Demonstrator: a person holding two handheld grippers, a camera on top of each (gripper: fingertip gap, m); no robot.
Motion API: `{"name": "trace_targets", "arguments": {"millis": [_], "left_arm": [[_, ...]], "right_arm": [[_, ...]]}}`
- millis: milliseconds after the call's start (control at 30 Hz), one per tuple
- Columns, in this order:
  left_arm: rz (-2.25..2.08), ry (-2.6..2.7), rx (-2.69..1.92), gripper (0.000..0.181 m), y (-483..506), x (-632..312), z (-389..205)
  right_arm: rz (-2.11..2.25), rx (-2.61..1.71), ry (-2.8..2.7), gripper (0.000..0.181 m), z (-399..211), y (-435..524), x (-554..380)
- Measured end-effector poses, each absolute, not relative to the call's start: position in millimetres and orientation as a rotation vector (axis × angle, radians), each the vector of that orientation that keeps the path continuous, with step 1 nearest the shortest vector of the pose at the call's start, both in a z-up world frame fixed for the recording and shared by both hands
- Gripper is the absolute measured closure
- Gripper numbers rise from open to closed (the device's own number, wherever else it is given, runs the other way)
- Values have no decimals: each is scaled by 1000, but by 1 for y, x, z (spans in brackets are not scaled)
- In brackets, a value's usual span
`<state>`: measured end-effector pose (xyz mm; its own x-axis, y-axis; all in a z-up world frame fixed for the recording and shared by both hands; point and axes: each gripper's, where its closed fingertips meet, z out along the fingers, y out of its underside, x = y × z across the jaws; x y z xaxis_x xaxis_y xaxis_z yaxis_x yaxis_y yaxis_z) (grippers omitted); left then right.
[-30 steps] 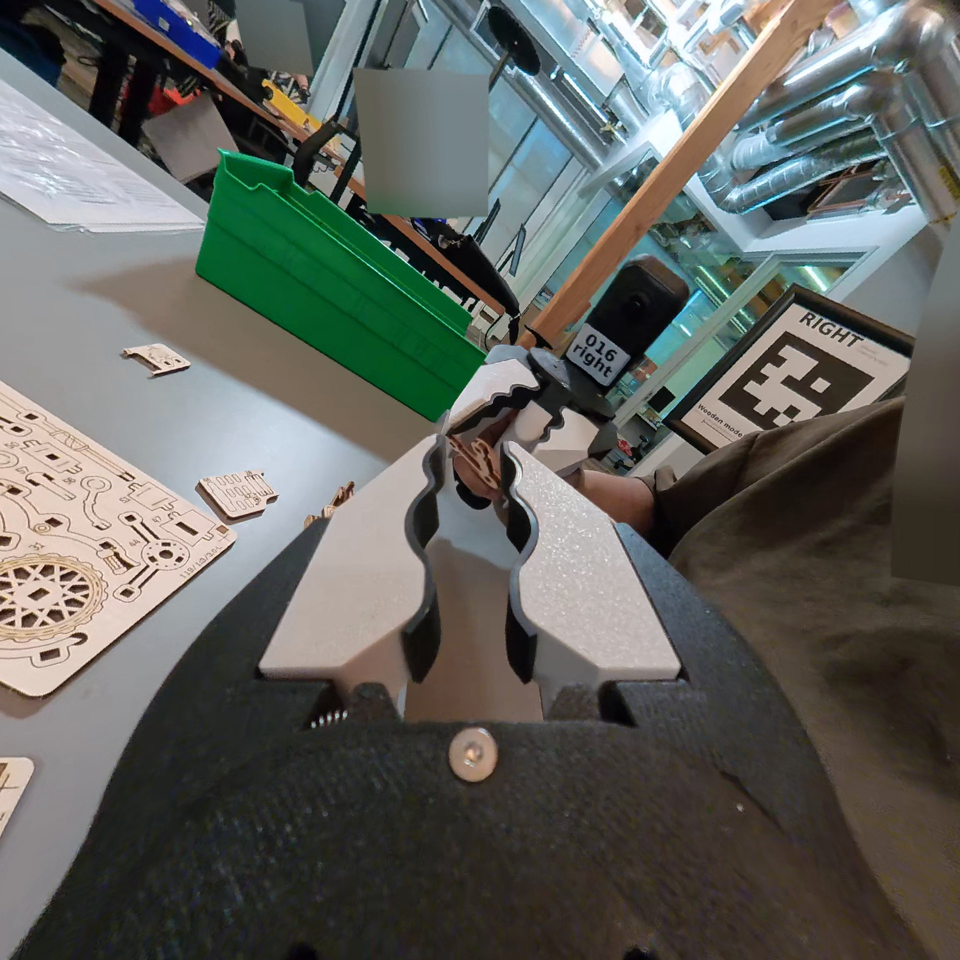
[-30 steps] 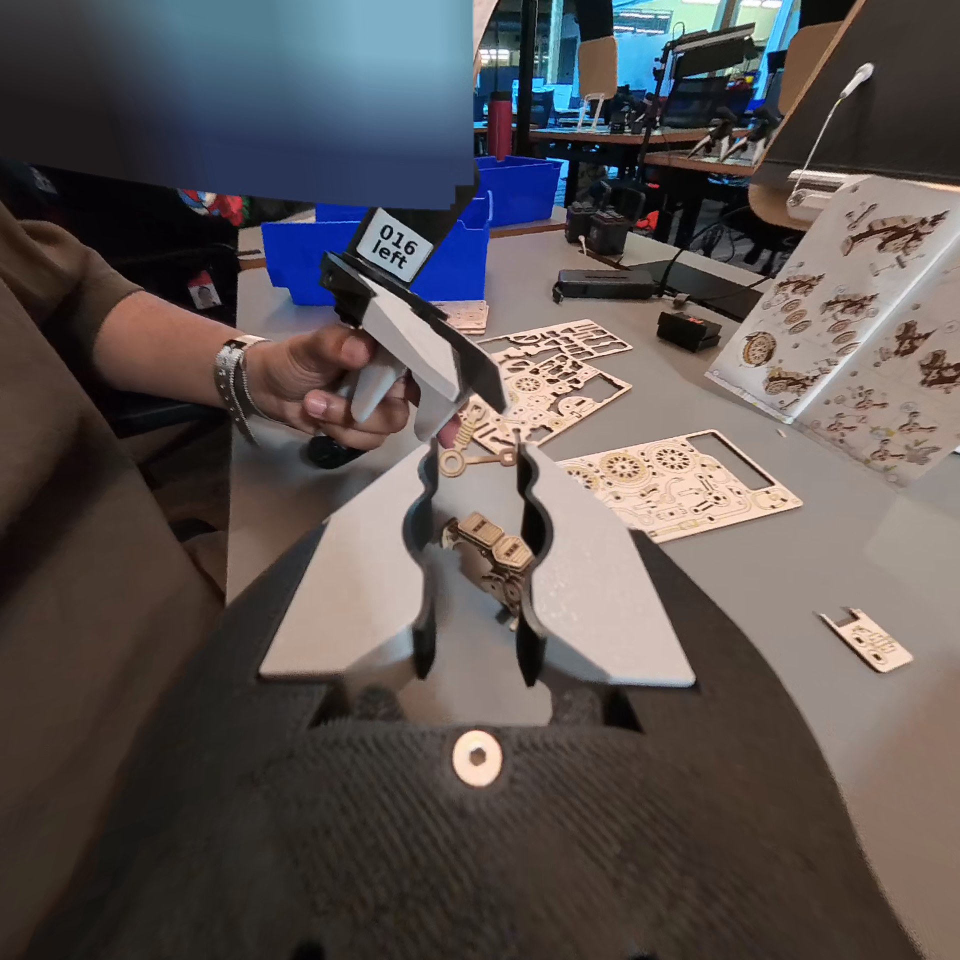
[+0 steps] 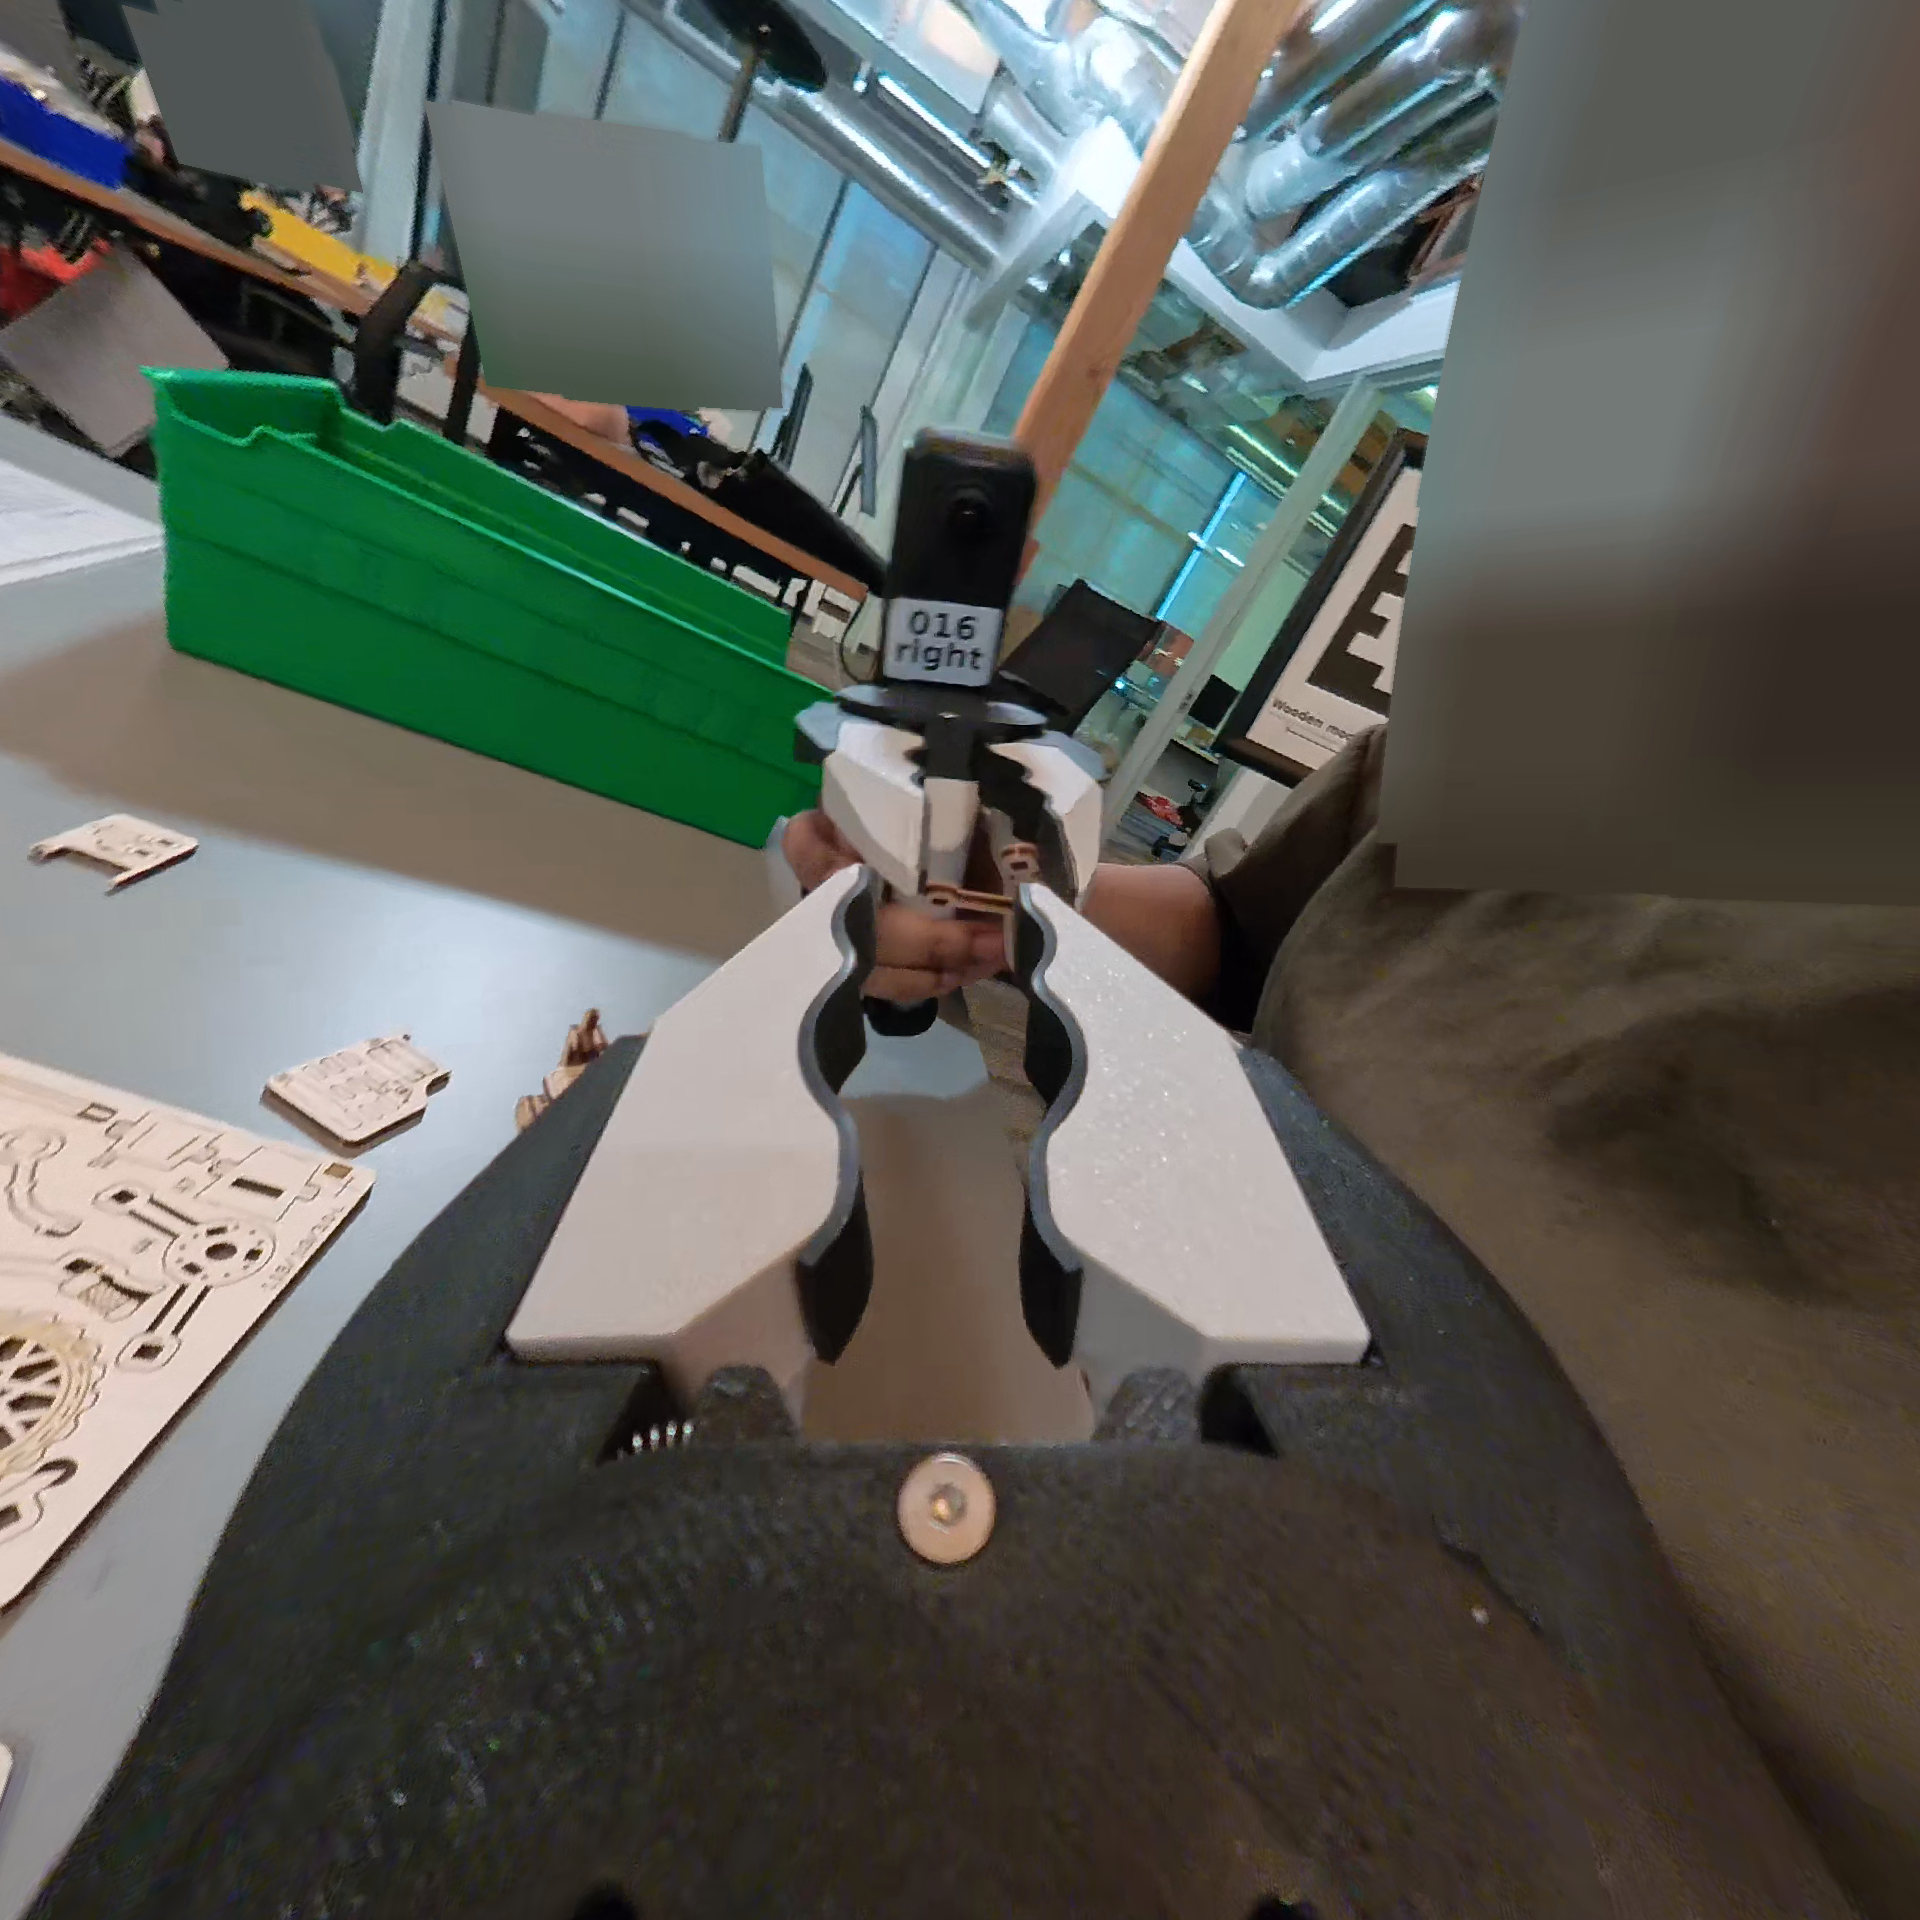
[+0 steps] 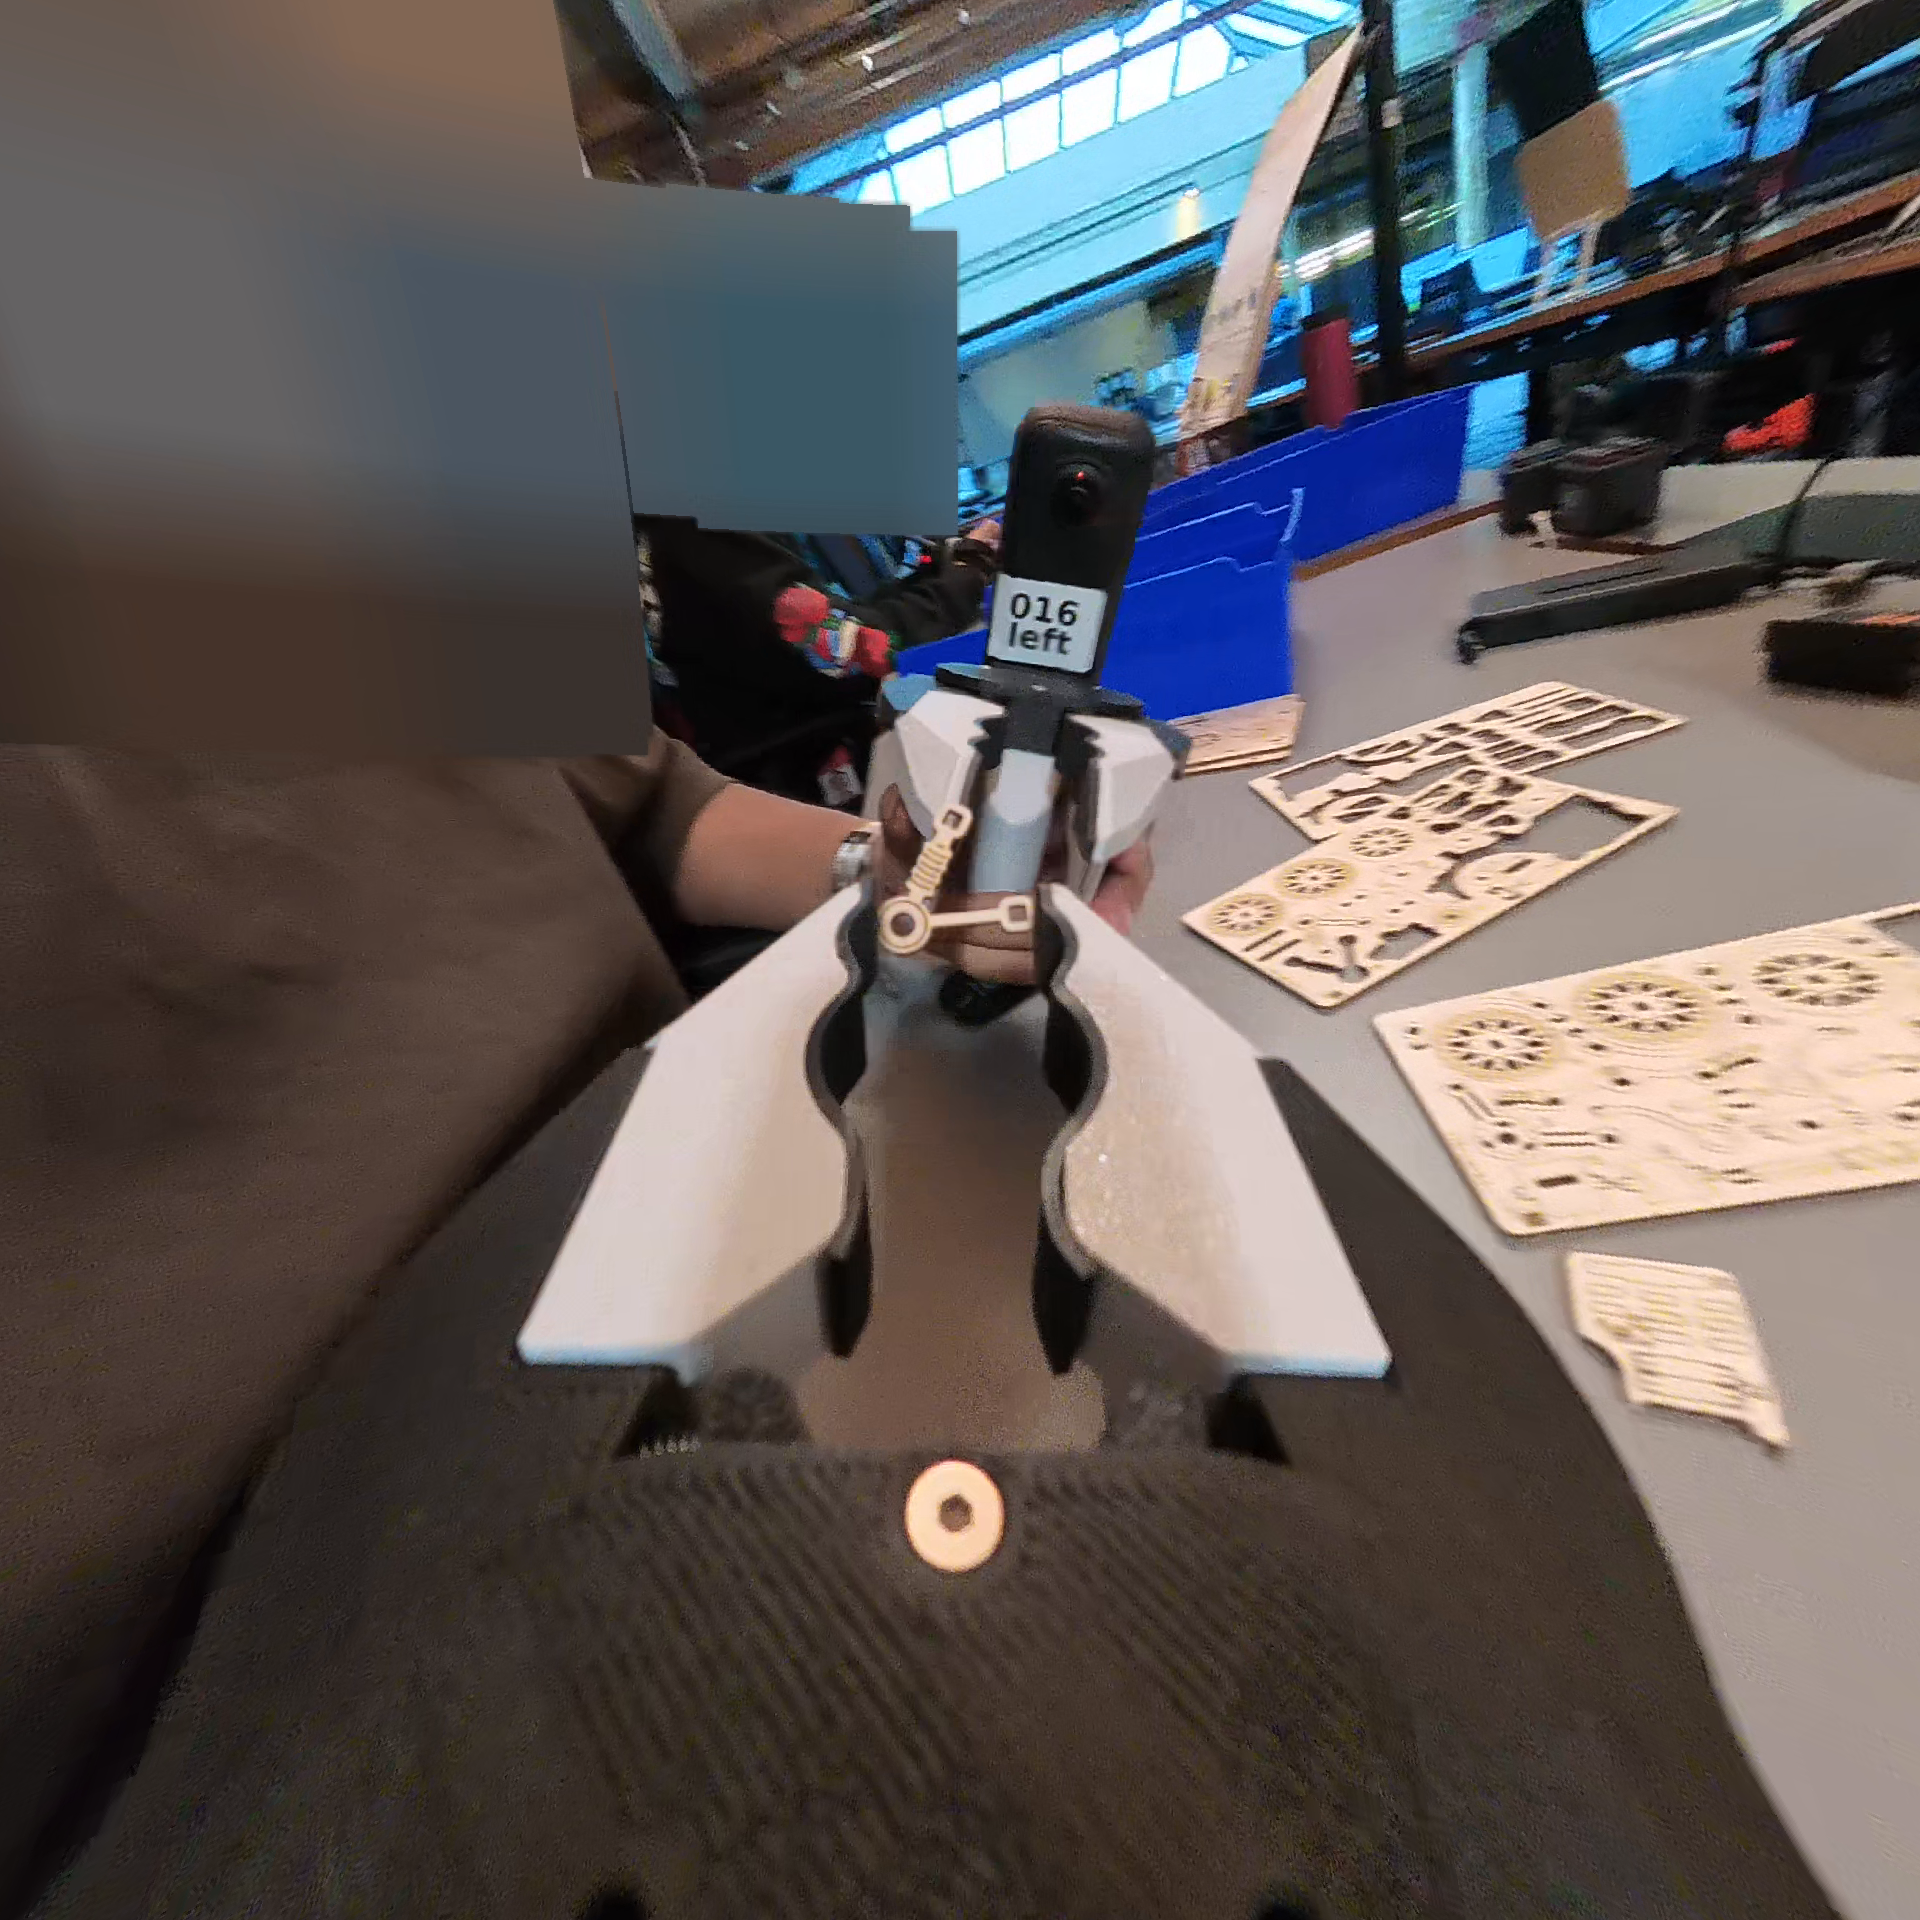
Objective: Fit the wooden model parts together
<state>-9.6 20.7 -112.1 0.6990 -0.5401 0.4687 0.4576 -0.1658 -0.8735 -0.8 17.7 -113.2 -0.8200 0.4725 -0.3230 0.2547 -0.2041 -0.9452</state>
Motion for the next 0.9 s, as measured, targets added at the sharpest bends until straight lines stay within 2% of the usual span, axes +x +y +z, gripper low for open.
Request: {"name": "trace_targets", "arguments": {"millis": [367,500,900], "left_arm": [[-900,187,-1482,167,14,16,-105],[-911,195,-1470,176,13,19,-102],[-965,171,-1458,180,14,23,-102]], "right_arm": [[2590,-1007,-1886,154,-109,11,10],[2634,-1014,-1897,153,-109,8,12],[2826,-1130,-1859,155,-109,9,13]]}}
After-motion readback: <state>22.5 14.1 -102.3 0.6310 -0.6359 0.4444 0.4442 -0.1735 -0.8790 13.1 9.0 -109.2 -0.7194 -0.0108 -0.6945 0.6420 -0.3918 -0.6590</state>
